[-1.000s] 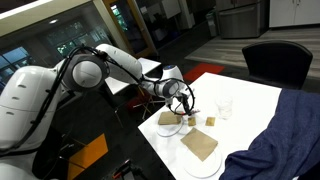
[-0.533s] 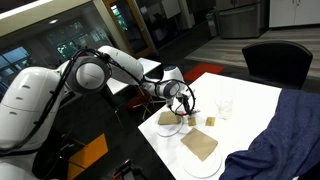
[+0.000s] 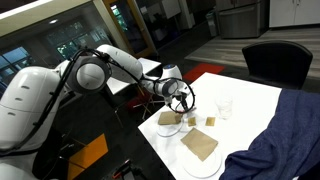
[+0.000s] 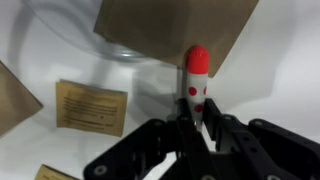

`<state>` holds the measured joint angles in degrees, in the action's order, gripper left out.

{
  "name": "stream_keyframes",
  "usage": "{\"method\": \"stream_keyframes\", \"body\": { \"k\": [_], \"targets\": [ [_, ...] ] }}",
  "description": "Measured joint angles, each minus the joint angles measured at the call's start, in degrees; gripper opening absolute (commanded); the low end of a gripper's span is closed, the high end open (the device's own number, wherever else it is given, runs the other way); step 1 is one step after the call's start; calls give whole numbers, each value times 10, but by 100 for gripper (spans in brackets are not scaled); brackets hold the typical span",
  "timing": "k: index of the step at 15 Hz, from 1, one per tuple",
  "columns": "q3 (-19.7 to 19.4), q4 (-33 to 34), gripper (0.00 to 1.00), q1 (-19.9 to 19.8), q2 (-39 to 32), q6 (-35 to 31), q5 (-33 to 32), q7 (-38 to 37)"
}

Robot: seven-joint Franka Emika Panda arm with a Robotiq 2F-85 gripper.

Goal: Put the marker in the cup

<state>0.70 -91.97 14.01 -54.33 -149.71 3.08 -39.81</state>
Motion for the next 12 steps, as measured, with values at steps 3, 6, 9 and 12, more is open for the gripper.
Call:
{"method": "stream_keyframes", "body": {
  "k": [3,6,9,12],
  "targets": [
    [-3,0,5,6,20,25,0,0],
    [-11,0,5,14,47,56,0,0],
    [-24,0,5,25,74,85,-4,0],
    [-35,1,5,32,103,119,-14,0]
  ]
}}
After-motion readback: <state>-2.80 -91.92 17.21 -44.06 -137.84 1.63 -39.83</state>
